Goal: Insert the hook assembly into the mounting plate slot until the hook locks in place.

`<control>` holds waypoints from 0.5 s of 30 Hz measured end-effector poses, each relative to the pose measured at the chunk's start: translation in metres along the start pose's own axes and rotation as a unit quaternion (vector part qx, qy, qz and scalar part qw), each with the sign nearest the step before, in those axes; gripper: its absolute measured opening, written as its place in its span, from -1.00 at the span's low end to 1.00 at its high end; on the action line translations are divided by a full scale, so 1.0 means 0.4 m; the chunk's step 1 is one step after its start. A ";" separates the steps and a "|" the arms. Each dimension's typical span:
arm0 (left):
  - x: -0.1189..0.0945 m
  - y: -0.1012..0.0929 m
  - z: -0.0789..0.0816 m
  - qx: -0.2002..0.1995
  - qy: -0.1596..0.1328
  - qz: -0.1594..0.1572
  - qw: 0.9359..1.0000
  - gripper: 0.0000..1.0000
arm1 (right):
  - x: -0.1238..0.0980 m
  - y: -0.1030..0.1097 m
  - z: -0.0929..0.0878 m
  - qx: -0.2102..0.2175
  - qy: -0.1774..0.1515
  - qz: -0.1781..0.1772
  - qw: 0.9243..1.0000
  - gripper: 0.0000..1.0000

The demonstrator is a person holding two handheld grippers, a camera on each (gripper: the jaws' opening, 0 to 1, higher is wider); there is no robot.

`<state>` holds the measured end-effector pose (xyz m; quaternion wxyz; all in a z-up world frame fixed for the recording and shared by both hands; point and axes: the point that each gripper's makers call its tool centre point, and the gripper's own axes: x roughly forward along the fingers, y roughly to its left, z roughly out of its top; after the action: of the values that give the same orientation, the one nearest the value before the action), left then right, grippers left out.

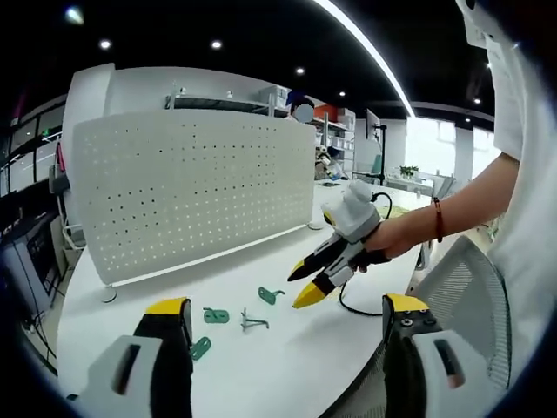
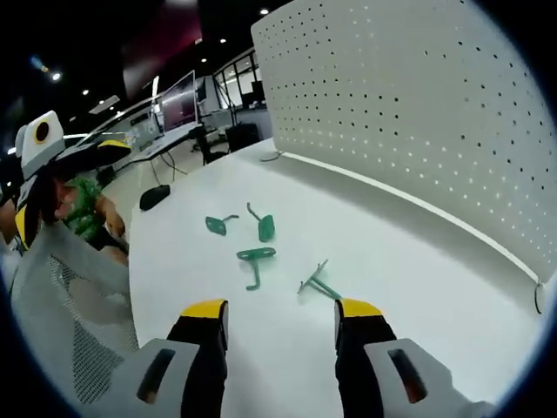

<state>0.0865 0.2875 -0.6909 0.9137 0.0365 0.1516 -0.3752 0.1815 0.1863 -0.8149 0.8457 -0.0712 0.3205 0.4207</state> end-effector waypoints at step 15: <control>0.002 -0.007 -0.020 -0.006 0.011 -0.011 1.000 0.84 | 0.046 -0.026 0.001 -0.010 0.022 0.006 1.000 -0.17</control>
<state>0.0832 0.2864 -0.6985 0.9080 0.0335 0.1648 -0.3838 0.1978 0.1921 -0.8271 0.8354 -0.0871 0.3350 0.4270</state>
